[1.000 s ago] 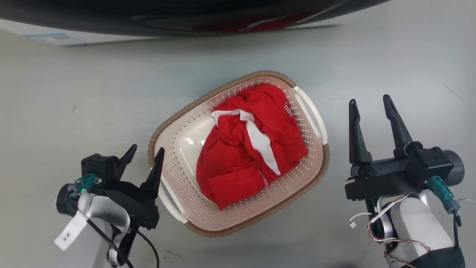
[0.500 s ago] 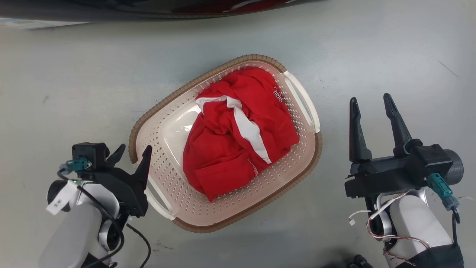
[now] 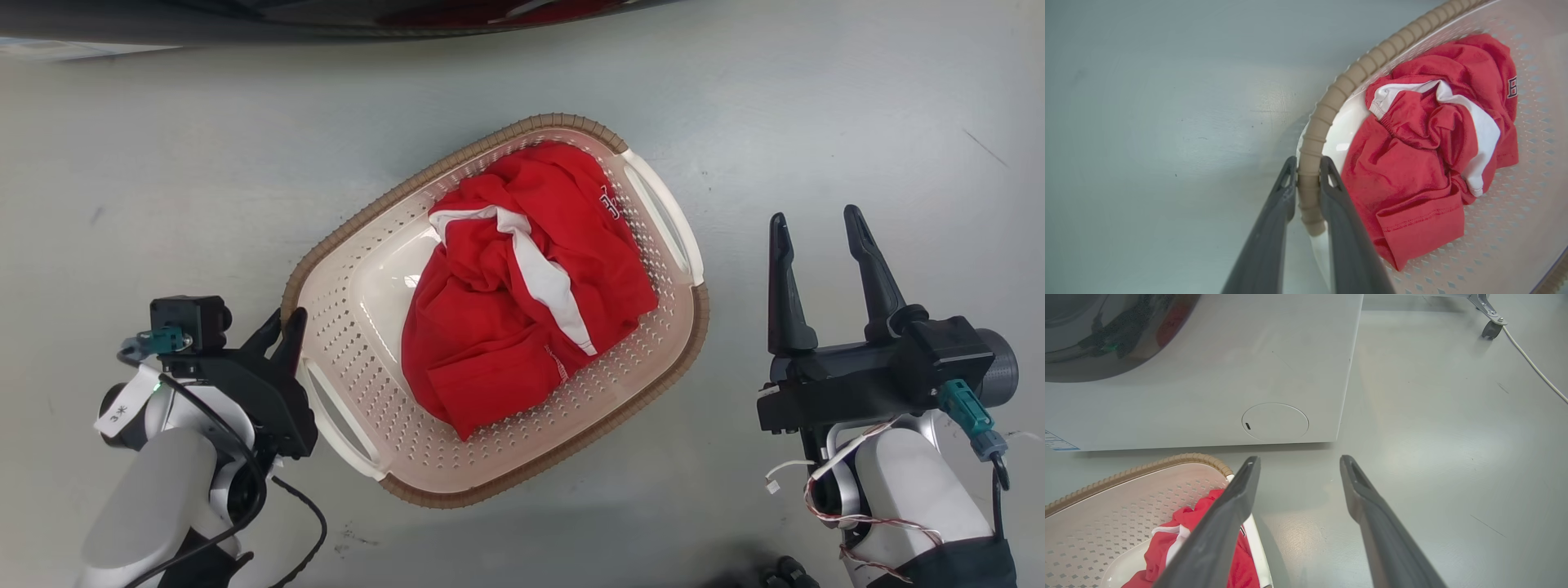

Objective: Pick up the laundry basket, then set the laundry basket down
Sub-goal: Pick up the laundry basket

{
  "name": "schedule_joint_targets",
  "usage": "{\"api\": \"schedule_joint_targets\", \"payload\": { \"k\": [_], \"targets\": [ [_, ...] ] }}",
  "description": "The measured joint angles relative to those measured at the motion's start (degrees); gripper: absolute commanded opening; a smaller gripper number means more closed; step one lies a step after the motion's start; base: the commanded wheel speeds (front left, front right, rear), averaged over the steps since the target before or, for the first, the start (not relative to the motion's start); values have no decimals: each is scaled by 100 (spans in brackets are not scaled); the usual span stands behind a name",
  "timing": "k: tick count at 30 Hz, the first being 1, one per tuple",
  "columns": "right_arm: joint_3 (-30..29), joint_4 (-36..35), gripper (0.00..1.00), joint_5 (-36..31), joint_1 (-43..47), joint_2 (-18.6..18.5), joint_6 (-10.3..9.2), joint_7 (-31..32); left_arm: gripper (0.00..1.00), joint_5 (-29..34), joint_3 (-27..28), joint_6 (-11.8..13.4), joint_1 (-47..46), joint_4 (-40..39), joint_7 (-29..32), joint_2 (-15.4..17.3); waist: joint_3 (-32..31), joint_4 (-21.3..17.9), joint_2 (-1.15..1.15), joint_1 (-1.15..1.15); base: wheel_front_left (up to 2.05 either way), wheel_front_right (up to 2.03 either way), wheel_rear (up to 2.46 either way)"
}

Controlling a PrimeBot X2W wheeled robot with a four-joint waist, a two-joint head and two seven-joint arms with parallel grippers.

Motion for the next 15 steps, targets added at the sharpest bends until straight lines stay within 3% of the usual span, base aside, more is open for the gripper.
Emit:
{"api": "schedule_joint_targets", "payload": {
  "k": [8,15],
  "targets": [
    [-41,18,100,0,-2,22,2,0,0,-40,-22,-67,-122,285,-105,-29,-7,15,0,0,0,0,0],
    [-53,34,100,0,-6,43,18,0,0,129,-358,-135,-377,438,-96,156,-29,25,0,0,0,0,0]
  ]
}}
